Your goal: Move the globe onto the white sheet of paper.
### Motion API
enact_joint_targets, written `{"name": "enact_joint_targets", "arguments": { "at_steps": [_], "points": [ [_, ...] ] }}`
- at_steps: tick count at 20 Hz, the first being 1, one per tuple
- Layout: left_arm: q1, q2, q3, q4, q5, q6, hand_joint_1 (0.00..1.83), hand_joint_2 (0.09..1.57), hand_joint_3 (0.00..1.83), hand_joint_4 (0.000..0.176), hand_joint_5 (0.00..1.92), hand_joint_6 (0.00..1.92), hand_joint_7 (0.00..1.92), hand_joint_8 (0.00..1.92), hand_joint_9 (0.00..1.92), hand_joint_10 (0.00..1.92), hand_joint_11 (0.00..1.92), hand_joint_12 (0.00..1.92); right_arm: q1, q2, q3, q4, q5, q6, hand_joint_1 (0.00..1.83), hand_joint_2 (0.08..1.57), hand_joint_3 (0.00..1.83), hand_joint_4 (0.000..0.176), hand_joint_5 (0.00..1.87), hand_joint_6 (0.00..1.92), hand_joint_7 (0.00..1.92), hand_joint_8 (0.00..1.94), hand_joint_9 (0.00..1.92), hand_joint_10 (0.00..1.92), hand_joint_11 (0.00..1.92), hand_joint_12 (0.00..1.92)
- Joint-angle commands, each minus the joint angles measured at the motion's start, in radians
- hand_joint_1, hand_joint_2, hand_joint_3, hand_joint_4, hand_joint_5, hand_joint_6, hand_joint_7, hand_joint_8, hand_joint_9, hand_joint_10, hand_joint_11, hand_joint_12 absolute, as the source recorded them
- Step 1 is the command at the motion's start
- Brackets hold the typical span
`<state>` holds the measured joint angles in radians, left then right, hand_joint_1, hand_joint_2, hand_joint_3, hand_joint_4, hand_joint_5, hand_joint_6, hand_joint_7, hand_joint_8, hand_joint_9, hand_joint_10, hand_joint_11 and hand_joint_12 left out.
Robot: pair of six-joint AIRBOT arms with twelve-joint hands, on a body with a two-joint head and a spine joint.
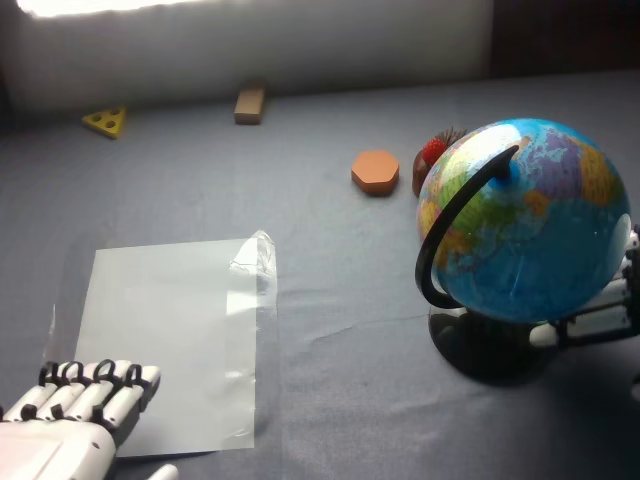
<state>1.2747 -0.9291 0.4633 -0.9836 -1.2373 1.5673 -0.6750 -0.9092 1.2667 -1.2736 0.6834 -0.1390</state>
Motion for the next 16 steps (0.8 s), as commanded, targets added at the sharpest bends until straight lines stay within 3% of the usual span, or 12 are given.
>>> {"name": "enact_joint_targets", "arguments": {
  "at_steps": [1,7,9,16],
  "points": [
    [-0.001,0.004,0.009,0.068,-0.073,-0.023,0.0,1.55,0.03,0.0,0.02,0.0,0.0,0.0,0.0,0.0,0.0,0.0,0.022,0.001,0.002,0.033,0.045,0.003,0.0,1.57,0.07,0.0,0.2,0.01,0.17,0.0,0.14,0.01,0.0,0.16],
    [0.06,0.018,0.044,0.167,-0.063,-0.122,0.0,1.57,0.03,0.0,0.01,0.0,0.0,0.0,0.0,0.0,0.0,0.0,0.059,-0.035,0.002,0.025,-0.002,0.002,0.0,1.57,0.12,0.0,0.2,0.01,0.17,0.0,0.14,0.01,0.0,0.18],
    [0.072,0.013,0.053,0.181,-0.063,-0.121,0.0,1.57,0.07,0.0,0.02,0.0,0.01,0.0,0.0,0.0,0.0,0.0,0.059,-0.048,0.003,0.02,-0.036,0.003,0.0,1.57,0.13,0.0,0.21,0.01,0.2,0.0,0.16,0.01,0.0,0.28],
    [0.085,-0.009,0.108,0.229,-0.014,-0.122,0.0,1.57,0.1,0.0,0.02,0.0,0.01,0.0,0.0,0.0,0.0,0.0,0.071,-0.085,-0.002,-0.06,-0.048,0.089,0.0,1.57,0.12,0.0,0.24,0.02,0.22,0.01,0.17,0.01,0.0,0.29]
  ]
}}
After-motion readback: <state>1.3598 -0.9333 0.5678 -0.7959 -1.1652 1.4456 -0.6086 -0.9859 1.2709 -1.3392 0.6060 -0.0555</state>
